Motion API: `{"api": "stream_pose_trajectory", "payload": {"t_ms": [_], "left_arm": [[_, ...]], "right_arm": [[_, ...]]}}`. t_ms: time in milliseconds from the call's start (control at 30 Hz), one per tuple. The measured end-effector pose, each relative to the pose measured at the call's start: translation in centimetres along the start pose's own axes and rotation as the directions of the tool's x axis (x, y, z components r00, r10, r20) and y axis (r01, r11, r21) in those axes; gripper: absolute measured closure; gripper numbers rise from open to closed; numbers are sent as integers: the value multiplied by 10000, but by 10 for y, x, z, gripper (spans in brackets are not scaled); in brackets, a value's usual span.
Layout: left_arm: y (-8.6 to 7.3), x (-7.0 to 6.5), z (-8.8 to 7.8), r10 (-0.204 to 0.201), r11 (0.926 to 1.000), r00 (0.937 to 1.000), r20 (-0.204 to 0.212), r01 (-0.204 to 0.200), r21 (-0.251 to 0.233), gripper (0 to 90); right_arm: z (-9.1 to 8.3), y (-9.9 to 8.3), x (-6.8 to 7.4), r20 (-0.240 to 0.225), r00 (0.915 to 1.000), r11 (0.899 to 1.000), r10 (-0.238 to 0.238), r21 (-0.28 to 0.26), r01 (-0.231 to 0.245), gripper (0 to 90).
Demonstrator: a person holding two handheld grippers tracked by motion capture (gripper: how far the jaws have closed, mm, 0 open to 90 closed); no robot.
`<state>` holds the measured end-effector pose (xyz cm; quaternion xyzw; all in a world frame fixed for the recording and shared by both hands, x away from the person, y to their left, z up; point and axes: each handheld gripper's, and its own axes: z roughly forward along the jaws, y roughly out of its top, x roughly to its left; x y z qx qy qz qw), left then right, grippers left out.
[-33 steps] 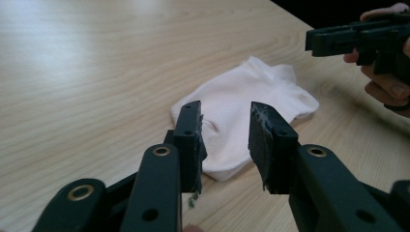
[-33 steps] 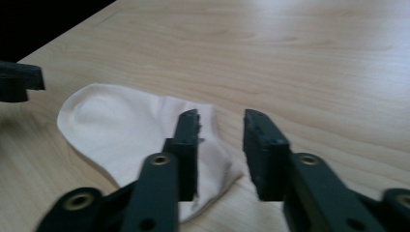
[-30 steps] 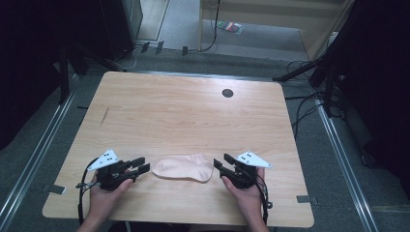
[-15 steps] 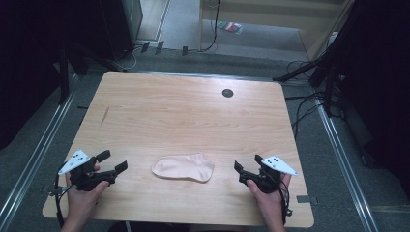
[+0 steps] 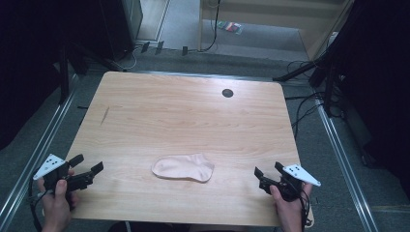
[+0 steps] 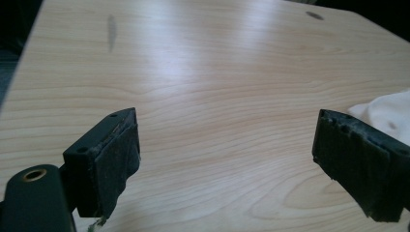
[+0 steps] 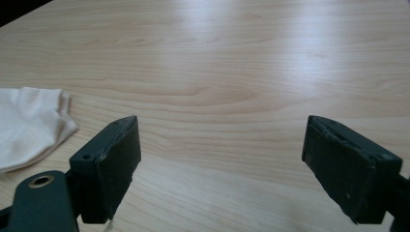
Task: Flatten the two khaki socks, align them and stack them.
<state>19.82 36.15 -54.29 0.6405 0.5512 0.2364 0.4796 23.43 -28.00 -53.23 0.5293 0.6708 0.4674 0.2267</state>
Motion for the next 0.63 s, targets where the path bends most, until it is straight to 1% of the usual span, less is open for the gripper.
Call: {"api": "stream_pose_trajectory", "payload": {"t_ms": [100, 167, 267, 333, 433, 467, 533, 633], "left_arm": [[0, 7, -3, 120, 9999, 9997, -235, -120, 1, 103], [-1, 11, -4, 111, 9999, 9993, -360, -110, 29, 104], [-3, 15, -3, -107, 9999, 9990, -434, 112, 114, 108], [-3, 14, -2, -45, 9999, 9990, -439, 51, 131, 123], [-3, 12, 1, 91, 9997, 9991, -410, -82, 216, 124], [-3, 11, 1, 121, 9997, 9991, -417, -113, 196, 124], [-3, 11, 2, 148, 9996, 9991, -403, -138, 255, 128], [-3, 11, 3, 122, 9993, 9992, -374, -108, 367, 133]], "right_arm": [[-7, -4, -12, 228, 9997, 9999, 119, 0, -119, 138], [-12, -7, -21, 386, 9990, 9997, 231, 5, -231, 138], [-18, -11, -32, 610, 9974, 9993, 375, 4, -376, 140], [-21, -13, -37, 659, 9959, 9981, 621, -52, -619, 141], [-21, -13, -39, 637, 9958, 9979, 652, -82, -648, 141], [-21, -13, -38, 637, 9962, 9982, 592, -73, -589, 141], [-19, -13, -37, 610, 9971, 9990, 456, -12, -456, 140], [-17, -14, -36, 596, 9970, 9987, 501, 78, -507, 140]]}}
